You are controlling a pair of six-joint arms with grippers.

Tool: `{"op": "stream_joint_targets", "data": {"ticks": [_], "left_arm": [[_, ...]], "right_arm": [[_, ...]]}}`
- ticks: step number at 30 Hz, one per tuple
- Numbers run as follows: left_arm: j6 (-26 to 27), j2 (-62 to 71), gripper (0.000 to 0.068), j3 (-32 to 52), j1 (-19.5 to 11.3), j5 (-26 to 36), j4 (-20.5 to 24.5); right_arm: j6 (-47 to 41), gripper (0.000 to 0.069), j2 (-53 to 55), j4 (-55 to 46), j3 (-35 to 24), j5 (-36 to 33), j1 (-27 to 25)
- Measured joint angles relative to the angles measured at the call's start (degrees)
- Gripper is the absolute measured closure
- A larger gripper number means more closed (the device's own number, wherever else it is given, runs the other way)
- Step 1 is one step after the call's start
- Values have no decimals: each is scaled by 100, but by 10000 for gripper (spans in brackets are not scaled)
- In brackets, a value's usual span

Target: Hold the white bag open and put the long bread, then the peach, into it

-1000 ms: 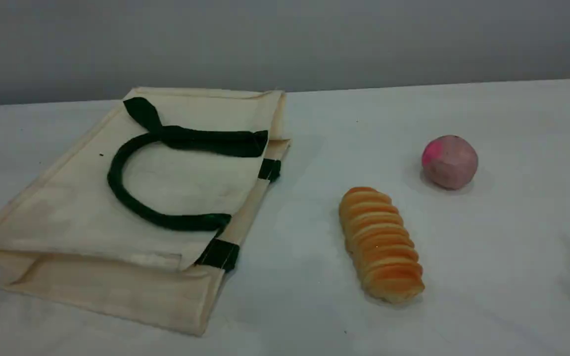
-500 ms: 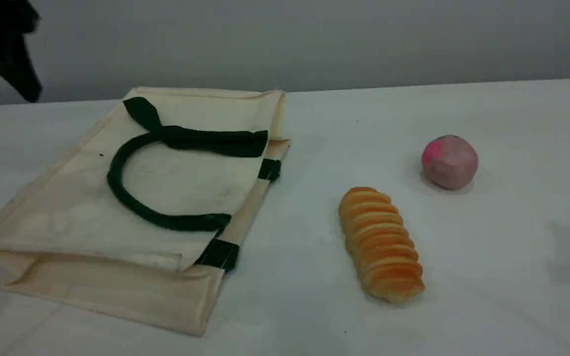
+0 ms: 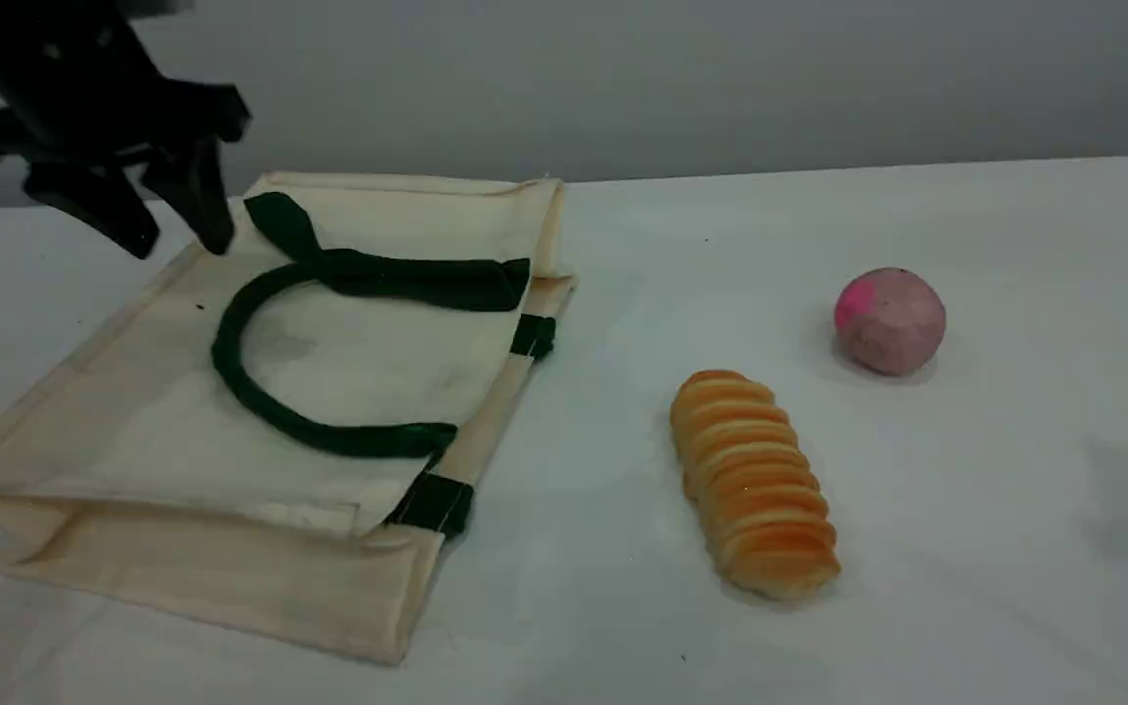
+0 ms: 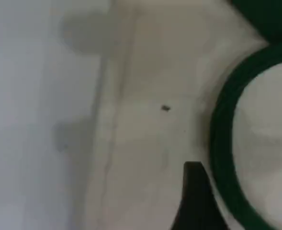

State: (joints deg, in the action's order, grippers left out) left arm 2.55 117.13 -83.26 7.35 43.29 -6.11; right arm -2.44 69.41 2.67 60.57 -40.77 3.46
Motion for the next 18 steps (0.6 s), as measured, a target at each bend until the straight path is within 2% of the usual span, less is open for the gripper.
{"op": "stream_joint_targets", "data": {"ticks": [18], "left_arm": [[-5, 768, 260, -94, 85, -265, -25]], "right_arm": [[0, 106, 0, 0, -11, -18, 0]]}}
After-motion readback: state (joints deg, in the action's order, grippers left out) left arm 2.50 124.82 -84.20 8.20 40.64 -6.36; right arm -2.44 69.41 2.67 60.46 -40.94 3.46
